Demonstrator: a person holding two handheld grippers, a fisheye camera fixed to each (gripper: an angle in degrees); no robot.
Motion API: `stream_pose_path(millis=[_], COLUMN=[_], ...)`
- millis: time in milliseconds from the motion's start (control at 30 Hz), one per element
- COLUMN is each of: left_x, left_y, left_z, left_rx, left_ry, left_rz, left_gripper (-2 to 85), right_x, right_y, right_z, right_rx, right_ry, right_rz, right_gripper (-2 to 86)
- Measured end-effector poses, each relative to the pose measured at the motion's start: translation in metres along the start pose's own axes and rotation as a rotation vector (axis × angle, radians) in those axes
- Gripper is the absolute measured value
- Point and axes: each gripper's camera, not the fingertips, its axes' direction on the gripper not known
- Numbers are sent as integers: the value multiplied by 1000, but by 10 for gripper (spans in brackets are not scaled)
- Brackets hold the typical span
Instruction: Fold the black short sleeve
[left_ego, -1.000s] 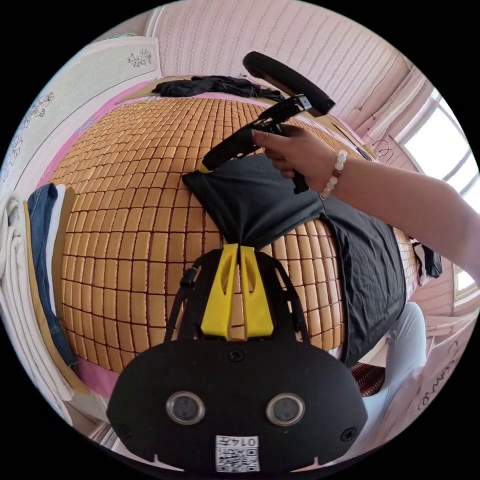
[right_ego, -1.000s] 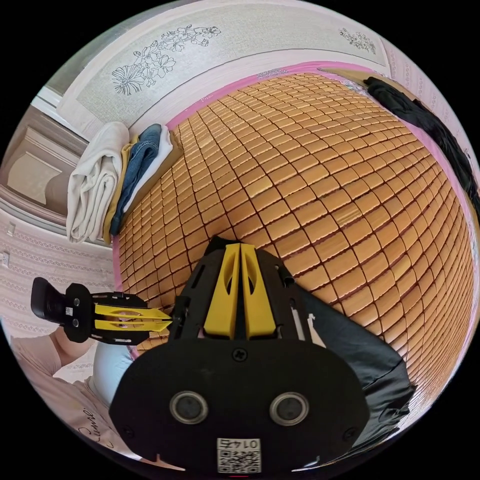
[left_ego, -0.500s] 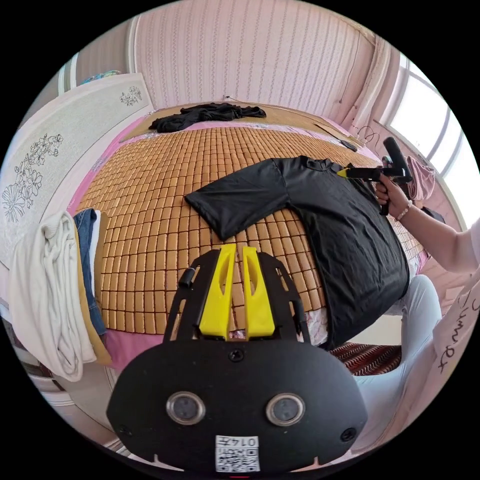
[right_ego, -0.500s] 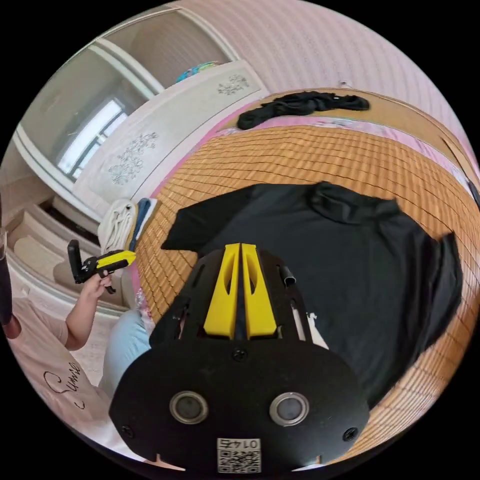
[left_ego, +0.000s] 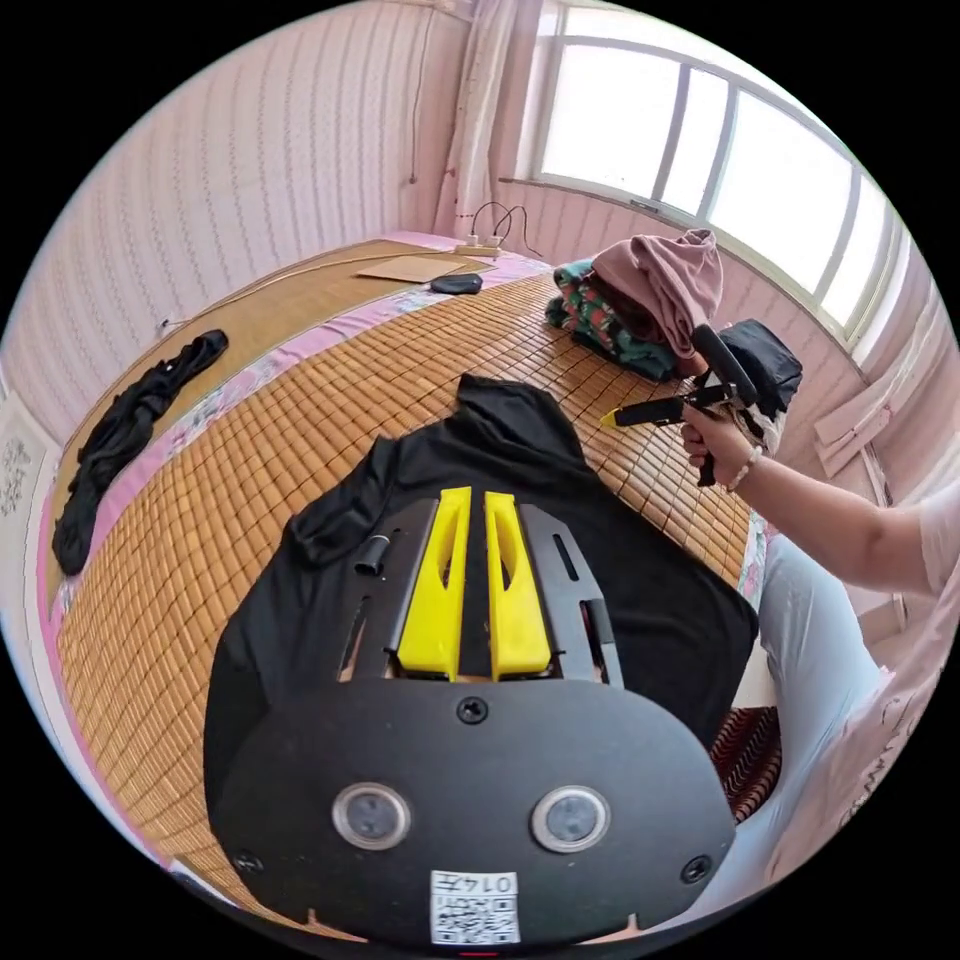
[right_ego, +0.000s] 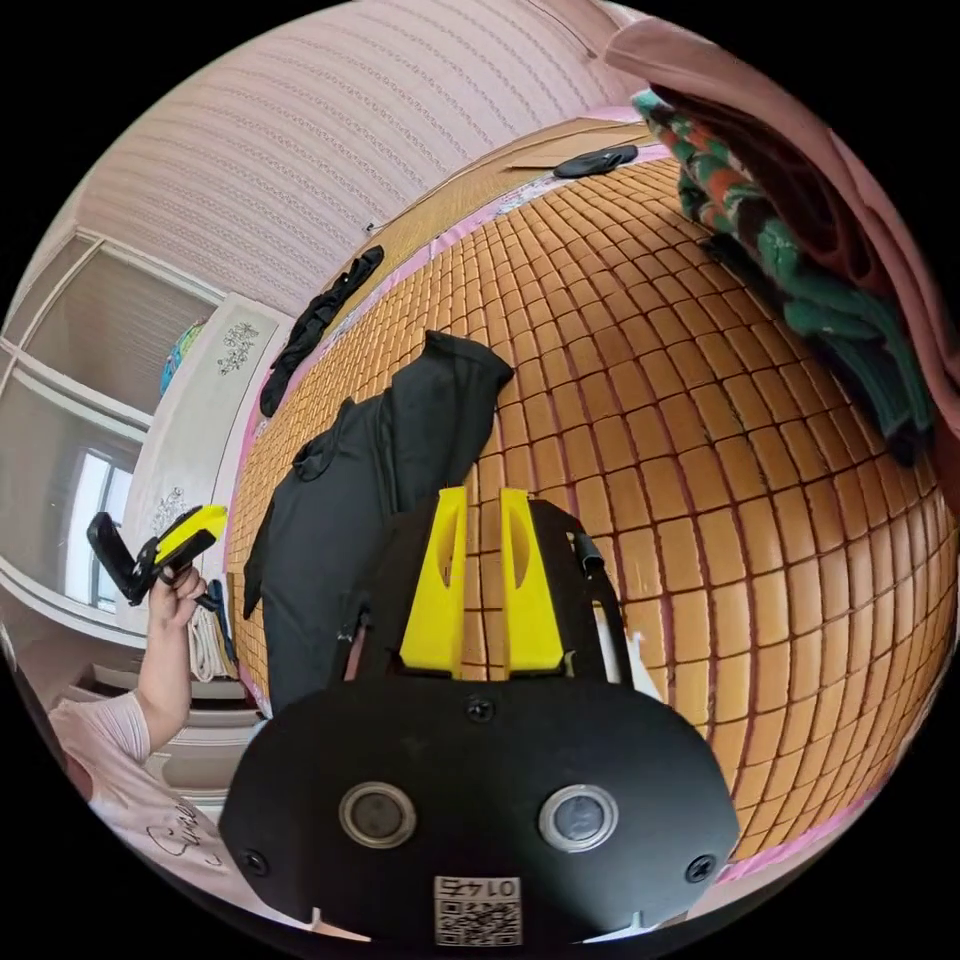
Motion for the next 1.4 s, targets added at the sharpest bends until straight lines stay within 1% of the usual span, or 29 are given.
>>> stream_pose_path(millis=[67, 200, 267, 333, 367, 400, 433, 467, 567, 667, 767, 833, 867, 900, 933, 1000, 1033, 1067, 1133, 1200, 1267, 1333, 1400], left_x=[10, 15, 10, 7, 5, 6, 9, 10, 14, 6, -2, -5, -5, -5, -5, -7, -7, -6, -4, -1, 9, 22, 36], left_y=[-64, -133, -161, -167, -166, -164, -160, -156, -125, -80, -46, -36, -31, -29, -26, -26, -27, -31, -41, -56, -85, -107, -125], left_z=[57, 140, 193, 230, 254, 264, 260, 259, 240, 227, 238, 250, 255, 257, 260, 263, 264, 263, 261, 260, 266, 278, 298], left_rx=[-4, -48, -142, -227, -310, -353, -288, -288, -234, -186, -181, -198, -179, -170, -160, -148, -128, -101, -46, 25, 108, 133, 128], left_ry=[5, -53, -72, -117, -96, -91, -92, -134, -168, -101, -97, -93, -94, -98, -96, -89, -90, -92, -84, -46, 60, 119, 134], left_rz=[40, 10, -36, -74, -85, -77, -46, -30, 35, -6, -46, -49, -30, -25, -24, -29, -26, -21, -10, -26, -28, -8, 14], left_gripper=[40, 59, 77, 77, 66, 61, 23, 1, -8, -9, -10, -10, -10, -10, -10, -10, -10, -10, -10, -10, -10, -10, -10], right_x=[4, 18, 30, 44, 53, 61, 65, 71, 81, 82, 75, 68, 64, 62, 61, 58, 57, 58, 68, 85, 100, 115, 134], right_y=[-10, -22, -24, -23, -22, -21, -20, -19, -17, -17, -22, -26, -30, -34, -36, -43, -44, -43, -37, -16, 6, 31, 58], right_z=[0, -14, -22, -29, -33, -37, -39, -43, -52, -53, -40, -30, -24, -19, -17, -7, -6, -4, -18, -58, -92, -123, -151], right_rx=[-8, 48, 58, 57, 55, 58, 56, 52, 49, 33, -32, -66, -80, -94, -107, -178, -201, -248, -195, -64, 22, 92, 146], right_ry=[-8, -9, -22, -46, -58, -68, -71, -76, -106, -157, -188, -196, -210, -255, -277, -354, -377, -414, -397, -367, -341, -317, -282], right_rz=[-14, -56, -62, -60, -56, -54, -54, -61, -98, -149, -196, -228, -220, -221, -223, -250, -264, -284, -259, -249, -248, -243, -215], right_gripper=[63, 65, 67, 67, 66, 65, 64, 64, 60, 56, 61, 84, 124, 145, 147, 135, 101, 34, 21, 11, 7, 3, 1])
